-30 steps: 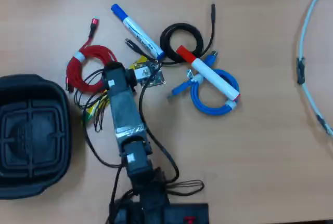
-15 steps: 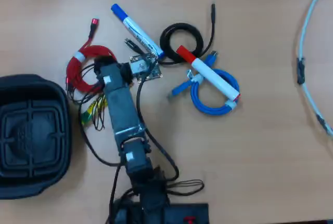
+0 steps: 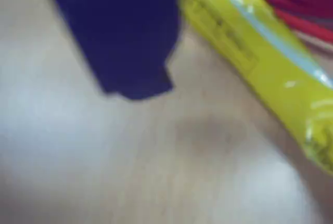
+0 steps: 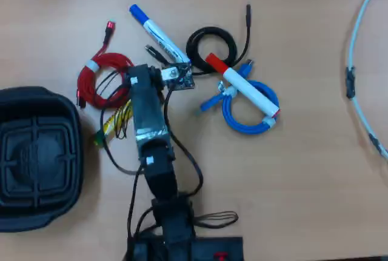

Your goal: Pick up the yellow instant coffee stick, then put it in the black bowl

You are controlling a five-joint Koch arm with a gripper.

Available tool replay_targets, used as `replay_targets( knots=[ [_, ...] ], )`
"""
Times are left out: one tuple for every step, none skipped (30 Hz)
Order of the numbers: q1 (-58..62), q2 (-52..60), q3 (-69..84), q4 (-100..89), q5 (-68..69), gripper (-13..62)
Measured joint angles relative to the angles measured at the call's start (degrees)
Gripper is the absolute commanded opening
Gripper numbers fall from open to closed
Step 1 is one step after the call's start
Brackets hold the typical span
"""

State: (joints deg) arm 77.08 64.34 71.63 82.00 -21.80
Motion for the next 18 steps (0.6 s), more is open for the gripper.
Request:
replay_targets(
  knots=[
    [0.0,-0.4,0.0,0.0,0.0,57.5],
    [0.0,-0.7,0.0,0.0,0.1,57.5],
    [0.1,-1.0,0.0,0.0,0.4,57.5],
    [0.1,-1.3,0.0,0.0,1.1,57.5],
    [0.1,-1.8,0.0,0.0,1.7,57.5],
    [0.1,-2.6,0.0,0.0,1.9,57.5],
    [0.1,-3.3,0.0,0.0,2.2,57.4],
    [0.0,-4.0,-0.4,0.0,2.2,57.5],
    [-0.1,-4.8,-2.1,0.1,2.4,57.4],
    [-0.2,-5.5,-4.0,0.0,2.3,57.5],
    [-0.3,-5.8,-5.4,0.0,2.4,57.5],
    [-0.4,-6.0,-6.2,0.0,2.4,57.4],
    [-0.4,-6.0,-6.5,0.0,2.4,57.4],
    [-0.5,-6.1,-6.4,0.1,2.4,57.5],
    [-0.4,-6.1,-6.4,0.1,2.5,57.5],
    [-0.4,-6.2,-6.5,0.1,2.4,57.5],
    [-0.4,-6.2,-6.9,0.5,2.4,57.5],
    [-0.4,-6.9,-8.0,1.2,2.5,57.5]
  ],
)
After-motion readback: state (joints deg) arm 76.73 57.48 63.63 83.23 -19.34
